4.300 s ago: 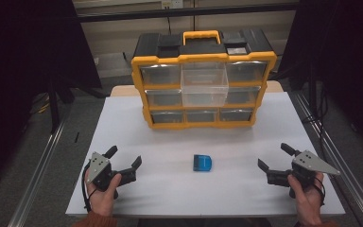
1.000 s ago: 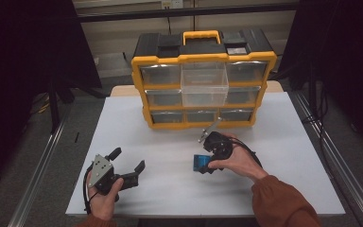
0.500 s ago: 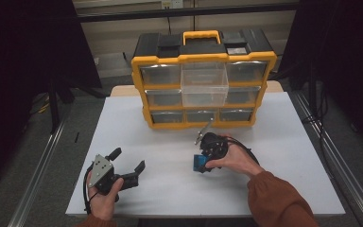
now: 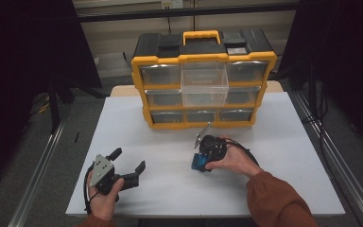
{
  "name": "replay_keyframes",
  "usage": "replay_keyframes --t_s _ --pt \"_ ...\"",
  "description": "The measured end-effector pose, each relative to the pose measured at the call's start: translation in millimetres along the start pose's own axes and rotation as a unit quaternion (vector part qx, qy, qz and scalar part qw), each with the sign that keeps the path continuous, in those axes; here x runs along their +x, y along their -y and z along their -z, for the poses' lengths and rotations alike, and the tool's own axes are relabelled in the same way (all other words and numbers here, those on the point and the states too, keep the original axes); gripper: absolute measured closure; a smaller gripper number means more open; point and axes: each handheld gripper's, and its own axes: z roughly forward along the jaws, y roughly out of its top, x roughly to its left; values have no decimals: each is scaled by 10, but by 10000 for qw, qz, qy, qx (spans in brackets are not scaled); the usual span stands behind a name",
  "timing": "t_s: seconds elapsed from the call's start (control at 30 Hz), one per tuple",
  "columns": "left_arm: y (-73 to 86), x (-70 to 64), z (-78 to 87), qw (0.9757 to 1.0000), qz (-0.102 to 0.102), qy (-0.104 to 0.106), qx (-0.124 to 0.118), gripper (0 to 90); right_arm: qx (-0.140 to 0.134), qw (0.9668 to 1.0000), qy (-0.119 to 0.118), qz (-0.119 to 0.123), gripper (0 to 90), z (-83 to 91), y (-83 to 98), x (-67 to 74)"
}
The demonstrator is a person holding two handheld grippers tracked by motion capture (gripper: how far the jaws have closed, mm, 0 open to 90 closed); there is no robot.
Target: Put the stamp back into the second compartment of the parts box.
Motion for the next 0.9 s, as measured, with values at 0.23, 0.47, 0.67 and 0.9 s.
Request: replay_keyframes --t_s 0.23,0.47,0.67,0.9 --pt "0 -4 5 10000 17 -35 14 31 -68 9999 -79 -80 424 16 21 -2" --pt "2 -15 2 10000 89 -36 -11 31 -424 9990 21 -137 424 134 60 -10" --pt "1 -9 6 10000 51 2 1 31 -714 9974 29 -39 424 203 82 7" --pt "1 -8 7 10000 36 -20 2 31 -1075 9942 -11 69 424 294 126 22"
